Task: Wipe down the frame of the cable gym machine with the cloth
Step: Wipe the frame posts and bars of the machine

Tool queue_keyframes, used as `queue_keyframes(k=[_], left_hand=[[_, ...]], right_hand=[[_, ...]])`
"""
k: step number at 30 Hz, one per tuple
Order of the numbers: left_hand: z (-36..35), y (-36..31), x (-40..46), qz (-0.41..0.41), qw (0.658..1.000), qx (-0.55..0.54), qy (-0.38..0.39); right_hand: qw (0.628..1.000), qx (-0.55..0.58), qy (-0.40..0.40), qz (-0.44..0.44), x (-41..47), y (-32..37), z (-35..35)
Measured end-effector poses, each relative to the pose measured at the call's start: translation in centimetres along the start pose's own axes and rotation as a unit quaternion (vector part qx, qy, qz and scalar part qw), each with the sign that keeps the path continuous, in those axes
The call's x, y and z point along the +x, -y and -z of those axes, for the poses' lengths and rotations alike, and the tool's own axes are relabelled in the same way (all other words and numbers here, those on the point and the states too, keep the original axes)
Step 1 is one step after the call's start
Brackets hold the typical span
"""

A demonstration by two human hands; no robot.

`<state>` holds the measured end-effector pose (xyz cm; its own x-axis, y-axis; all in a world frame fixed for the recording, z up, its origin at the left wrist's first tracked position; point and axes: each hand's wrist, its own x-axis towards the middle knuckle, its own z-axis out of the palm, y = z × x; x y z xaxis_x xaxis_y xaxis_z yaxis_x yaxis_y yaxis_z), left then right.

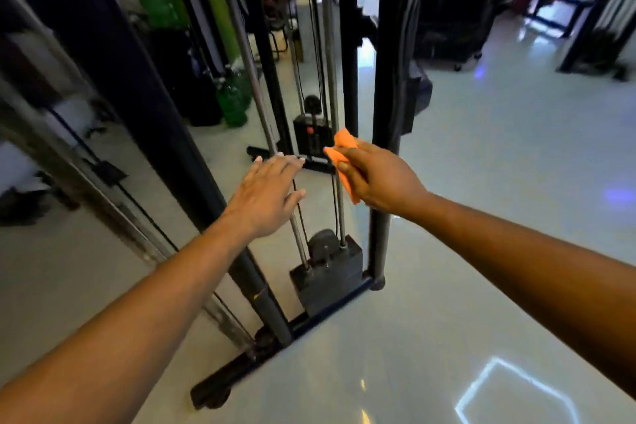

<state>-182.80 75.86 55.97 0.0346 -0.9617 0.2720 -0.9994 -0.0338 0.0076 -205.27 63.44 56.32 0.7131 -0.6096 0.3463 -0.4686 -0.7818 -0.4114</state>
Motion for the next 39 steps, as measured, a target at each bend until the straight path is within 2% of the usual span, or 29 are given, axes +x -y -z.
queue_keyframes(k=[4, 9, 14, 17, 25, 34, 39], left_hand=[[14.9, 1.9, 2.9, -0.012, 0.994, 0.049, -0.093], [31.1, 3.8, 4.8, 0.003, 0.972, 0.100, -0.214], [43.7, 6.4, 6.5, 0.014, 0.944, 0.130, -0.302], [49.8, 7.5, 7.5, 0.009, 0.928, 0.139, -0.347], [59.5, 10.6, 11.1, -0.004, 0.900, 0.161, -0.404], [63.8, 14.5, 16.1, 0.036, 0.865, 0.219, -0.450], [65.2, 15.8, 18.4, 0.050, 0.848, 0.287, -0.443]], right_hand=[[0.995, -0.021, -0.070, 0.073, 6.2, 8.1, 12.3], [0.977, -0.027, -0.153, 0.146, 11.8, 17.5, 25.6], [0.948, -0.027, -0.244, 0.202, 16.4, 25.3, 34.4], [0.935, -0.034, -0.272, 0.223, 18.8, 29.3, 38.2], [0.898, -0.045, -0.343, 0.272, 26.6, 34.6, 43.5], [0.845, -0.021, -0.436, 0.310, 36.8, 34.6, 45.2], [0.835, 0.003, -0.456, 0.309, 43.0, 33.7, 44.7]])
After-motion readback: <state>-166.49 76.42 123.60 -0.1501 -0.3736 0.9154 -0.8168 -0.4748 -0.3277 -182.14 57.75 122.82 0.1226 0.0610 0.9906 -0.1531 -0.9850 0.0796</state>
